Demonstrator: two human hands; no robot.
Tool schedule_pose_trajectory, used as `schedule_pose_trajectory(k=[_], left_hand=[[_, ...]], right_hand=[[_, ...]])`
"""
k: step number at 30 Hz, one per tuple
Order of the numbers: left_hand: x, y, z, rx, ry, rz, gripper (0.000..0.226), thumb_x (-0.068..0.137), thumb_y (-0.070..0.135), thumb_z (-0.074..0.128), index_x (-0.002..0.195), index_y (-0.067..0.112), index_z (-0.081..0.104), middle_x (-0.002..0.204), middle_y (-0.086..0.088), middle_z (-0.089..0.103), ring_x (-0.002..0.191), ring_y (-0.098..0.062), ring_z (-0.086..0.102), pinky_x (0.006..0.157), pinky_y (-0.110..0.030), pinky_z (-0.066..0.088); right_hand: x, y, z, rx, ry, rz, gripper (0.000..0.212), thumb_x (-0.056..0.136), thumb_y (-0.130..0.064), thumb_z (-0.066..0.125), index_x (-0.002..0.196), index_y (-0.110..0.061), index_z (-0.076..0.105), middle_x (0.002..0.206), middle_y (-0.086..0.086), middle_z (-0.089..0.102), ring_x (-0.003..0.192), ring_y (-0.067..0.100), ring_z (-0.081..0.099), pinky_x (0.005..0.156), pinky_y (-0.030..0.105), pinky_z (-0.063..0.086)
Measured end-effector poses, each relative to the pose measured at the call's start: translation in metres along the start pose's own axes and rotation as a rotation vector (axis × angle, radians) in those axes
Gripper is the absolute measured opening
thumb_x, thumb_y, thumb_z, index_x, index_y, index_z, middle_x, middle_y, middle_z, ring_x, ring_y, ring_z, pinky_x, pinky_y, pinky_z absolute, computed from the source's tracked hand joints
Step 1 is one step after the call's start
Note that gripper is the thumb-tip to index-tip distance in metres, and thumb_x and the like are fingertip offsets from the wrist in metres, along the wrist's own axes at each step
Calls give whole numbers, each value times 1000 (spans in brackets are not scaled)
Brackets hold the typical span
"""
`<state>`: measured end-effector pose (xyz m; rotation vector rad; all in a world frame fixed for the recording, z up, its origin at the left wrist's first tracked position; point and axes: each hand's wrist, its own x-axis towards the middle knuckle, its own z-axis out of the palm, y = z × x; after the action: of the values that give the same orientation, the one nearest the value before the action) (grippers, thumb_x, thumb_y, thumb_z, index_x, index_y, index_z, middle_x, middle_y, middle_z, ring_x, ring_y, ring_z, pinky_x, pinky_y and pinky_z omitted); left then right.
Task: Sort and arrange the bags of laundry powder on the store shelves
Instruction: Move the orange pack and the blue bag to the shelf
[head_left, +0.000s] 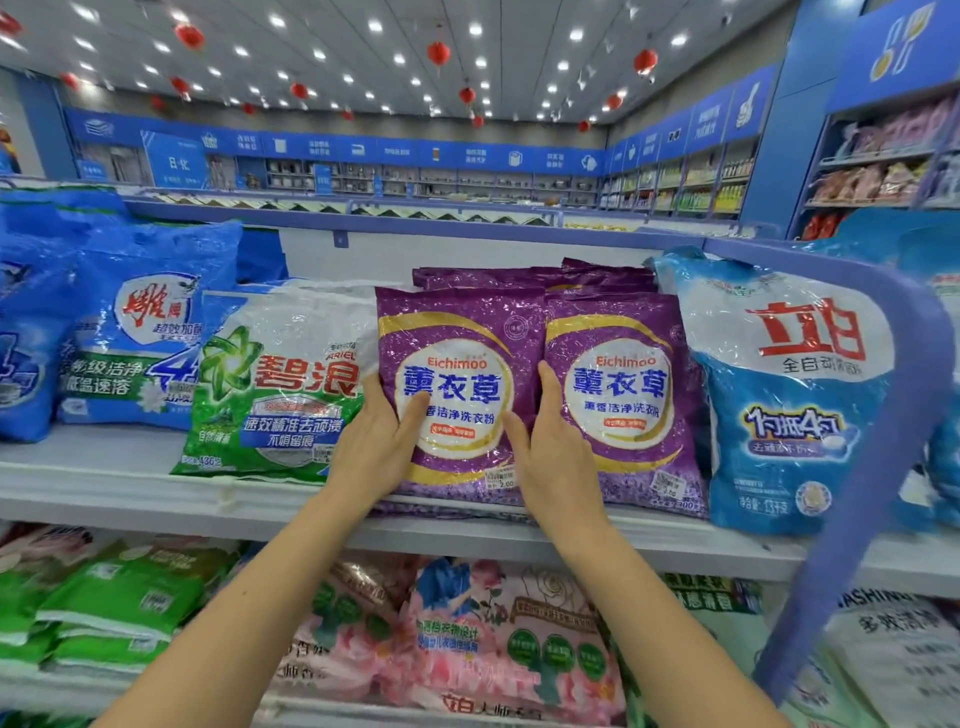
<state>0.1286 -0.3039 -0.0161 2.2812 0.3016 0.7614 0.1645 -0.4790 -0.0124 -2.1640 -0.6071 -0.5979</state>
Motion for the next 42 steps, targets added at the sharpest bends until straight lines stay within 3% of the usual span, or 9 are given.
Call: schedule_pose_trajectory(k=[6,12,18,22,24,28,32,35,42], left_hand=[[0,0,1,-36,15,20,57,98,47,37,141,13,20,124,-11,60,104,-34,62,83,-45,49],[1,5,0,-142,66,22,56,98,38,43,145,15,21,133,-9,54,113,-30,56,91,-42,46],[-12,20,8,33,502,162,56,93,44,45,133,5,37,126,-24,46,115,-35,42,99,-49,33],[-52,36,50,-153,397,137,32,92,52,48,121,38,44,114,5,49,107,-17,49,96,-40,43],[-83,50,76,-217,293,109,28,90,56,52,114,42,48,107,13,53,103,-20,56,87,-27,46],[-156,115,141,-335,148,74,26,84,63,53,100,43,58,93,25,64,85,7,60,76,-19,48],[-220,187,211,-361,23,91,5,86,35,58,85,39,62,82,27,66,70,12,59,62,0,43],[-252,209,260,-383,-12,37,30,89,3,60,76,30,62,74,26,66,63,14,58,60,0,42],[-301,235,326,-520,-79,-147,23,90,-6,52,79,12,61,62,8,68,52,3,57,55,-9,48]], right_hand=[[31,5,-14,89,-127,163,41,97,-23,50,133,-8,39,88,10,63,80,24,60,67,31,43],[17,11,-42,256,-53,112,37,95,-15,52,131,-13,41,72,4,67,61,12,63,63,26,54],[-53,57,-123,315,-10,-31,22,94,-14,54,113,-25,53,75,0,71,63,13,64,65,35,53],[-111,112,-199,350,12,57,19,91,-12,58,95,-31,58,74,-10,70,61,5,64,60,19,51],[-140,145,-239,344,47,135,17,90,-12,58,93,-28,61,75,-10,70,60,7,64,58,17,51],[-192,216,-320,333,120,283,10,86,-23,56,88,-29,63,74,-4,70,60,8,63,56,18,51],[-229,297,-391,323,218,392,23,88,-3,57,83,-24,65,70,-5,71,58,5,63,54,13,49],[-247,350,-429,326,255,431,27,87,3,56,82,-22,65,69,-9,71,57,0,61,53,8,47],[-230,455,-452,84,119,435,23,89,-9,60,78,-29,61,68,-13,69,63,5,65,57,13,49]])
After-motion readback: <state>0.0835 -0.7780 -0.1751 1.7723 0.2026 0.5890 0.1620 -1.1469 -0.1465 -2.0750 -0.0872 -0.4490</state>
